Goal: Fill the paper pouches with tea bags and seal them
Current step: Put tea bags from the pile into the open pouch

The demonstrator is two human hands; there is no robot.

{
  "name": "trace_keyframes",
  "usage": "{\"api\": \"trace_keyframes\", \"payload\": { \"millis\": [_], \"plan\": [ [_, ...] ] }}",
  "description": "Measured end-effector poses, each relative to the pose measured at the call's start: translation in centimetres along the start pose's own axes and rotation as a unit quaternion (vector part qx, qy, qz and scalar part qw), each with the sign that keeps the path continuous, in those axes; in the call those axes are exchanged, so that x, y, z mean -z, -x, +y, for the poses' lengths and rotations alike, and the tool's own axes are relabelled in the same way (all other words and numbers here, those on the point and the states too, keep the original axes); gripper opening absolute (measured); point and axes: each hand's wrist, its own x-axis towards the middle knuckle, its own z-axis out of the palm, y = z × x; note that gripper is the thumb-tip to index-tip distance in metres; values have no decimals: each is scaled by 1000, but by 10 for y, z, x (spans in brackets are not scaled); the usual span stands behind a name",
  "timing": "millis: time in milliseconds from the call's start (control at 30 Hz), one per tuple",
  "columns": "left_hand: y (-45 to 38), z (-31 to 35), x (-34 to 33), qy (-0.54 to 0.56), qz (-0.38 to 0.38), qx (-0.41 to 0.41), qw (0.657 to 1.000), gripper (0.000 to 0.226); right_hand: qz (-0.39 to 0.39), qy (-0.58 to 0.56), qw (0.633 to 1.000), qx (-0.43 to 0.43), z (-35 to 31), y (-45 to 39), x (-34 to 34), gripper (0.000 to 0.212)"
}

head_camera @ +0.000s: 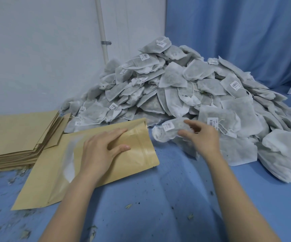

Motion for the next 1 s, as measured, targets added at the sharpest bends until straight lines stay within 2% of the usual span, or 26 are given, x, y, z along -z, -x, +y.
{"api": "trace_keyframes", "payload": {
  "millis": [100,233,300,333,433,500,533,600,633,667,700,767,833,900,1000],
  "plan": [
    [0,0,1,-1,4,-3,1000,45,-38,-58,998,3,-11,1,23,40],
    [1,8,-1,21,33,-16,999,44,-167,-79,982,29,-35,20,4,32],
    [1,19,-5,56,48,-41,996,41,-220,-58,972,51,-42,30,-17,14],
    [2,24,-7,63,40,-57,996,40,-252,-24,965,63,-43,33,-24,14],
    [2,27,-12,68,-18,-67,995,39,-410,30,909,62,-40,35,-25,11],
    [3,21,-13,73,-48,-50,995,41,-455,-5,888,60,-32,31,-19,21],
    [4,19,-14,64,-56,-50,995,42,-425,-32,903,55,-27,29,-17,23],
    [4,16,-16,36,-59,-56,996,46,-266,-22,963,45,-17,20,-12,17],
    [4,15,-16,28,-53,-57,997,49,-167,44,984,38,-11,15,-9,15],
    [4,14,-16,27,-47,-55,997,51,-96,138,985,29,-6,10,-4,21],
    [3,13,-16,29,-40,-52,997,52,-67,242,968,13,1,7,-1,34],
    [3,10,-16,42,-29,-44,998,52,-73,400,913,-20,13,5,2,59],
    [2,9,-16,54,-27,-40,997,52,-72,424,903,-14,22,5,1,62],
    [3,8,-16,59,-30,-38,997,51,-83,340,937,9,24,2,7,58],
    [3,7,-15,60,-32,-29,997,52,-94,145,984,31,21,-1,25,54]
  ]
}}
